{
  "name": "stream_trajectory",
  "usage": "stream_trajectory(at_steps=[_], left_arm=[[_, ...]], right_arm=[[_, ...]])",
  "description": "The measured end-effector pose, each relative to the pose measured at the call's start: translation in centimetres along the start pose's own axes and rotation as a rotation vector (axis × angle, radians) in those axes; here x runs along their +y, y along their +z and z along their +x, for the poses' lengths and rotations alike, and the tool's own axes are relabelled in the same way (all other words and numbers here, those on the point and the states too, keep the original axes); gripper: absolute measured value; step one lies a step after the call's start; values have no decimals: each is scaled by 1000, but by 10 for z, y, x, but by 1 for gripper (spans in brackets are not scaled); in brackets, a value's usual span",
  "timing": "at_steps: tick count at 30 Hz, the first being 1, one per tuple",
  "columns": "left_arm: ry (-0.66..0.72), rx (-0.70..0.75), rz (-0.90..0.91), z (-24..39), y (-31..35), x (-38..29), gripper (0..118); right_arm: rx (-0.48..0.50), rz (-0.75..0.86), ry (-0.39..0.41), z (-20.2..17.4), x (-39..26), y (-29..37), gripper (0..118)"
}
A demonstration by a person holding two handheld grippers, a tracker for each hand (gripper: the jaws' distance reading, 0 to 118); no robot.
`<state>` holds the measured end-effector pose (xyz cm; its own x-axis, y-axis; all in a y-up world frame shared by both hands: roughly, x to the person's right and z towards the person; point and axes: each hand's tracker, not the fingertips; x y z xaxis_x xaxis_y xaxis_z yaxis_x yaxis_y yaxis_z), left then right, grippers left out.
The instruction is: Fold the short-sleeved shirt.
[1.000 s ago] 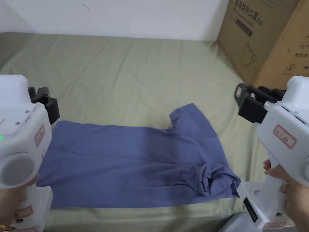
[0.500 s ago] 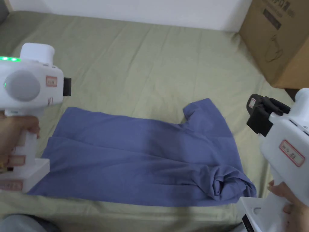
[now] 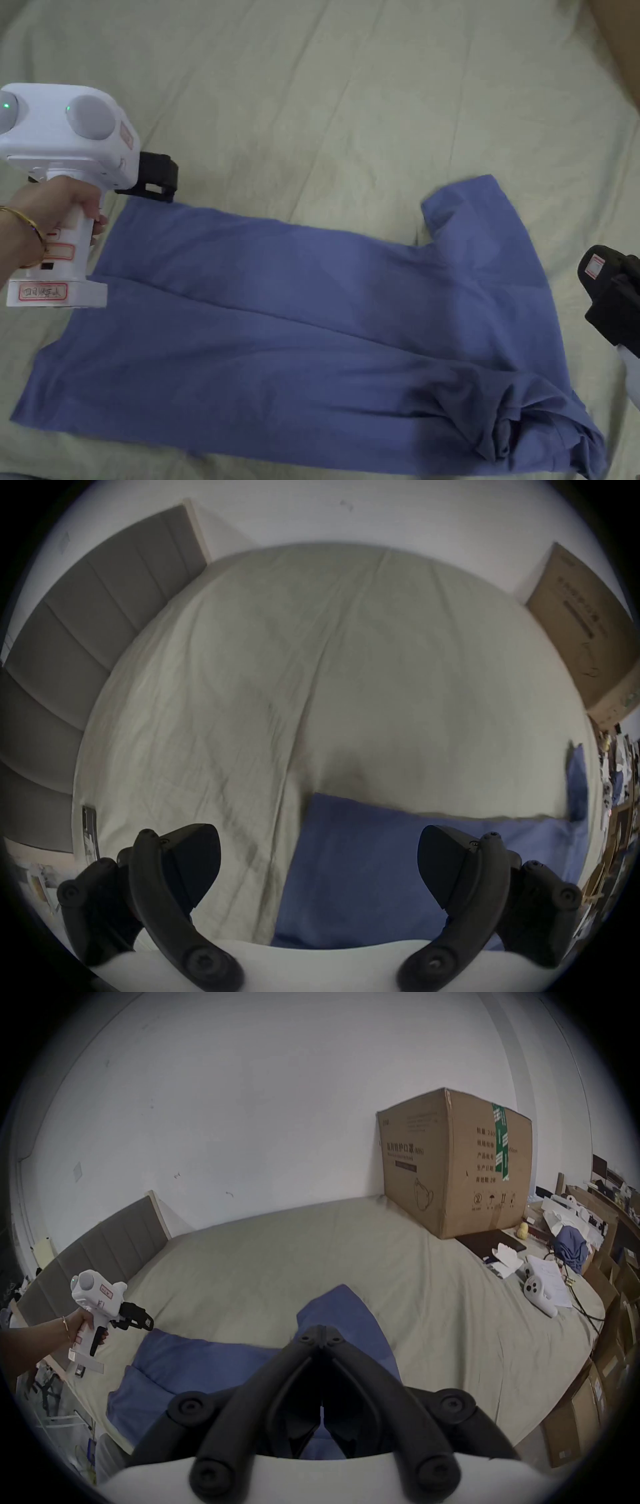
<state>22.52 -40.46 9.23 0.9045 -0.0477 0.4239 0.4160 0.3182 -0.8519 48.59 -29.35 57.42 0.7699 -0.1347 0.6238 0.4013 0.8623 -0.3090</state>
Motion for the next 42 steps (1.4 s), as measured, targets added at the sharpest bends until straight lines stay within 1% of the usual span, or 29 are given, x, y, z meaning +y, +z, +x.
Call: stream_trajectory(at_steps=[4, 6, 7, 9, 11, 12, 13, 14, 16, 18, 19, 20, 21, 22, 23, 24, 25, 26, 28, 30, 32, 33, 34, 35, 36, 38, 39, 41, 42], left_arm=[[-1, 57, -3, 4, -28, 3, 71], [0, 17, -7, 5, -32, 2, 69], [3, -9, -5, 9, -33, 1, 63], [-25, 3, 16, 15, -32, -4, 51], [-34, -5, 18, 14, -24, -5, 31], [-22, -2, 15, 13, -20, -4, 14], [0, -4, 12, 9, -15, -3, 3], [35, -35, 27, 4, -8, -3, 3], [35, -64, 82, -3, 12, -6, 3], [60, -111, 120, -14, 31, -12, 3], [99, -183, 149, -20, 42, -16, 3], [129, -206, 173, -23, 50, -20, 3], [147, -211, 191, -26, 58, -24, 3], [143, -233, 207, -29, 66, -28, 3], [127, -233, 217, -30, 73, -32, 3], [119, -231, 227, -30, 77, -35, 3], [111, -229, 232, -31, 81, -38, 3], [105, -227, 239, -34, 81, -37, 3], [99, -222, 246, -35, 84, -40, 3], [96, -217, 248, -37, 84, -41, 3], [100, -216, 243, -39, 83, -43, 3], [99, -215, 240, -39, 83, -44, 3], [96, -211, 232, -39, 79, -43, 3], [91, -204, 221, -39, 77, -43, 3], [89, -201, 218, -39, 75, -43, 3], [88, -200, 208, -39, 73, -44, 3], [87, -200, 205, -40, 72, -44, 3], [86, -203, 200, -41, 70, -42, 3], [88, -210, 196, -42, 70, -41, 3]], right_arm=[[-26, -48, -6, 2, -2, -15, 0], [-36, -65, -1, 2, -3, -19, 0], [-41, -76, 8, -1, -1, -19, 0], [-57, -90, 19, -4, -2, -21, 0], [-61, -105, 19, 0, -3, -24, 0], [-69, -123, 14, 1, -1, -26, 0], [-65, -138, 11, 4, 3, -30, 0], [-57, -156, 5, 7, 6, -34, 0], [-58, -185, -2, 19, 15, -45, 0], [-56, -257, 23, 30, 26, -61, 2], [-53, -292, 38, 37, 30, -70, 11], [-49, -328, 56, 42, 34, -80, 23], [-63, -360, 73, 46, 36, -91, 44], [-90, -410, 85, 50, 38, -105, 85], [-104, -462, 93, 56, 38, -122, 107], [-100, -489, 91, 59, 37, -131, 118], [-102, -529, 89, 62, 36, -145, 116], [-113, -522, 78, 65, 35, -155, 115], [-142, -614, 60, 69, 28, -184, 115], [-176, -655, 43, 71, 17, -208, 114], [-217, -694, 16, 71, 4, -228, 107], [-220, -703, 17, 71, -1, -237, 100], [-221, -705, 18, 70, -6, -244, 80], [-232, -700, 19, 69, -11, -248, 80], [-238, -695, 10, 69, -13, -251, 71], [-215, -672, -81, 73, -15, -249, 47], [-224, -665, -82, 73, -13, -245, 42], [-202, -665, -65, 74, -4, -237, 3], [-203, -661, -68, 74, 1, -231, 1]])
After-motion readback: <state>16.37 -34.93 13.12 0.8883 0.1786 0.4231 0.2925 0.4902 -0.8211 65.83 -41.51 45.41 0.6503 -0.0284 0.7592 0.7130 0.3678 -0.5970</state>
